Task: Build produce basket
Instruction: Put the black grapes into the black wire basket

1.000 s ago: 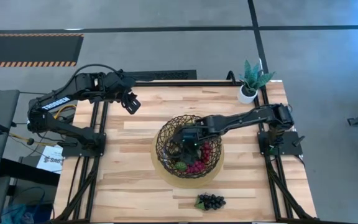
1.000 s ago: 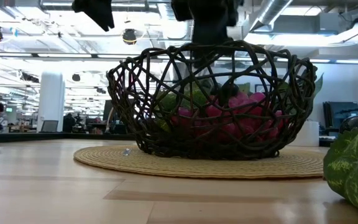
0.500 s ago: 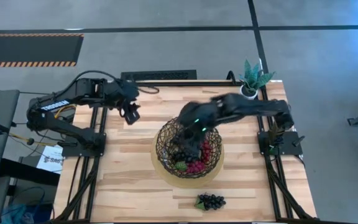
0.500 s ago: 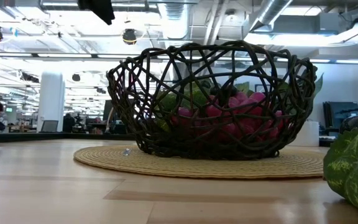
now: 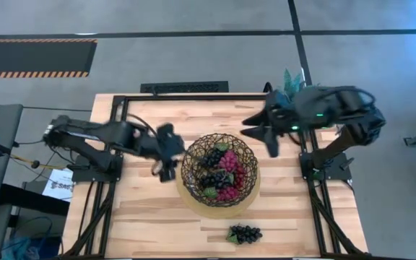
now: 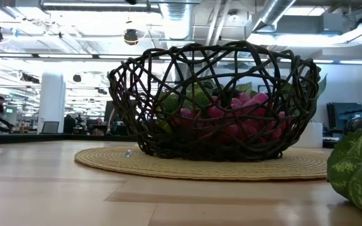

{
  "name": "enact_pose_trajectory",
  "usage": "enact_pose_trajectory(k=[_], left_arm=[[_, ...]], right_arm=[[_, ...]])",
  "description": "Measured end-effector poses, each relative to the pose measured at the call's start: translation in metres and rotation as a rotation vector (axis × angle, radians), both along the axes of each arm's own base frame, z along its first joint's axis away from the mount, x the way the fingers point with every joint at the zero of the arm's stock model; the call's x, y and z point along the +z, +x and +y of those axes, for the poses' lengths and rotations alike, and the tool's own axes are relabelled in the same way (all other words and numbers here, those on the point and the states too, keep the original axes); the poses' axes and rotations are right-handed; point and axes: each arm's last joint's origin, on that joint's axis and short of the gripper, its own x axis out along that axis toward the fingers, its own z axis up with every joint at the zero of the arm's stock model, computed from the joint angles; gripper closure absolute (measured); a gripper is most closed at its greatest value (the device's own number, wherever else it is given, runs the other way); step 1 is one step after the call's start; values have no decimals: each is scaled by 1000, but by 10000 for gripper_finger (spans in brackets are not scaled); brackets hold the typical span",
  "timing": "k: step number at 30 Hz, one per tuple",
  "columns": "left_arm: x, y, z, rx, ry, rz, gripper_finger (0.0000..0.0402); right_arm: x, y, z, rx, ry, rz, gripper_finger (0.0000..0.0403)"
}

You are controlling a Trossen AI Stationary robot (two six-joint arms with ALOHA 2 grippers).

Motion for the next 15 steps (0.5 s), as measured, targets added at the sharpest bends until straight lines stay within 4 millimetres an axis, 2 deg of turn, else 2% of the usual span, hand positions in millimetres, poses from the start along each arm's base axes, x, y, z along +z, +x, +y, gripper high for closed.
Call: enact_pose_trajectory(k=[4, 7, 11, 15], left_arm=[[-20, 27, -26, -67, -8, -7, 255], [-24, 39, -39, -64, -38, -20, 255], [-8, 39, -45, -11, -62, -69, 255], [17, 23, -47, 52, -17, -126, 255]], right_arm=[[9, -22, 7, 7, -17, -39, 218], [7, -26, 17, 62, -16, -20, 219], [-5, -32, 36, 112, 51, 97, 219], [-32, -27, 66, 78, 121, 323, 220]])
